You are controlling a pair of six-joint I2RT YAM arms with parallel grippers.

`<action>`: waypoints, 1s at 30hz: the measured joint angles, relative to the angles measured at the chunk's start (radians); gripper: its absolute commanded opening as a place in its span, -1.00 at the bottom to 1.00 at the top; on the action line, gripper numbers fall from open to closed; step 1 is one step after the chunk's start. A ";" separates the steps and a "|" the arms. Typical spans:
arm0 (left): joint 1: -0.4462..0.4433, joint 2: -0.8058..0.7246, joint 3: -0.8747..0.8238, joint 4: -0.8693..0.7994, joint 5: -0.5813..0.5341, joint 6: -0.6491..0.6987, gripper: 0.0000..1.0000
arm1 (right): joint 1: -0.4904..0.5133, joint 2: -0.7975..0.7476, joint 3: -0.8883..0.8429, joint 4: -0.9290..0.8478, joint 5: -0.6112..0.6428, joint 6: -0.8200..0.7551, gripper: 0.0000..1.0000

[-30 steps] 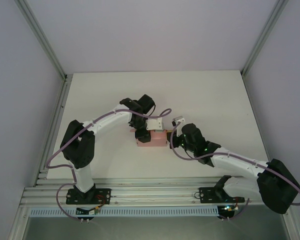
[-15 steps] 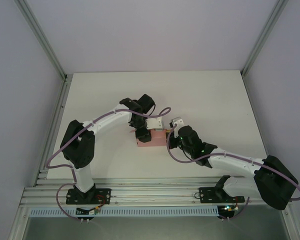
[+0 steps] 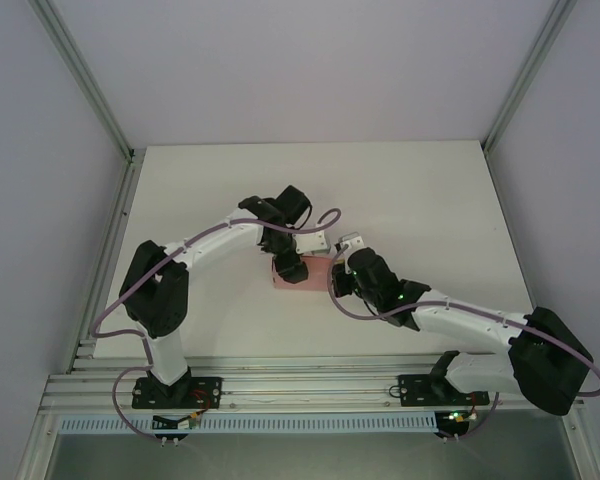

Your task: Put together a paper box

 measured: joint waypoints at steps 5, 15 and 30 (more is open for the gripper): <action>0.000 -0.090 -0.017 0.087 -0.017 -0.043 0.80 | 0.015 0.008 0.045 -0.080 -0.012 0.021 -1.00; 0.053 -0.320 -0.118 0.126 -0.100 -0.197 0.72 | 0.016 0.033 0.098 -0.152 -0.014 0.043 -1.00; 0.068 -0.481 -0.389 0.110 -0.228 -0.379 0.13 | 0.023 0.057 0.148 -0.222 -0.005 0.066 -1.00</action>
